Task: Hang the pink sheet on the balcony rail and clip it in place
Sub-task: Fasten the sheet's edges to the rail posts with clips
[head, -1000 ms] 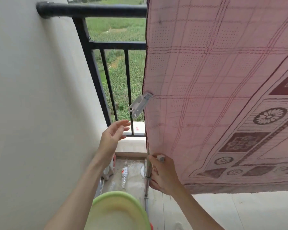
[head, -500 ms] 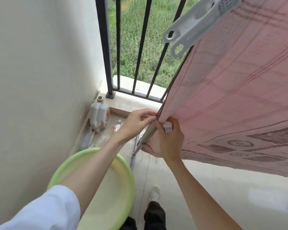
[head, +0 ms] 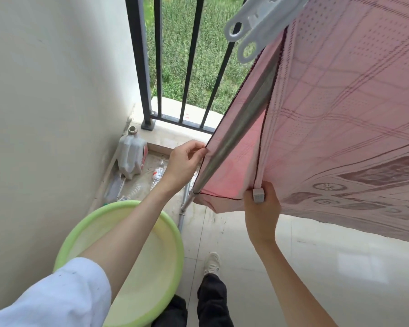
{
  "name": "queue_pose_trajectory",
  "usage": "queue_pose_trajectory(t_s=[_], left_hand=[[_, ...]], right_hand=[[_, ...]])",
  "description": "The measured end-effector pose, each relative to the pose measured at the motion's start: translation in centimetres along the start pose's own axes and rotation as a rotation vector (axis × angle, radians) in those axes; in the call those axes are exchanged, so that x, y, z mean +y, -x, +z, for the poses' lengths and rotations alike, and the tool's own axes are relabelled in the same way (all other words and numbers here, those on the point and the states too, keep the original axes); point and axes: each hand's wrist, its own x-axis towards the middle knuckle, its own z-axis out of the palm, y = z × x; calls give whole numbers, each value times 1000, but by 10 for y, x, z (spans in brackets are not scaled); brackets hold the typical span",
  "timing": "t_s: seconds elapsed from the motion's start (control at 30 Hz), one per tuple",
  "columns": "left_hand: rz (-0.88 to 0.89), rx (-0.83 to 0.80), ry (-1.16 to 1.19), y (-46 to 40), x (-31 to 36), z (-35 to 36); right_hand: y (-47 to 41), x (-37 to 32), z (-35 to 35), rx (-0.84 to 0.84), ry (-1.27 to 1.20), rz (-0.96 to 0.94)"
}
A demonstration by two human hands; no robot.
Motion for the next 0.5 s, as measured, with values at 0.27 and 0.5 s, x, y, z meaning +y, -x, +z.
queue_pose_trajectory(t_s=[0.27,0.5], left_hand=[[-19,10,22,7,-2,2],[-27,3,24,6,-3,2]], right_hand=[[-8,42,4,292,229,234],[-5,56,1,177,-62,381]])
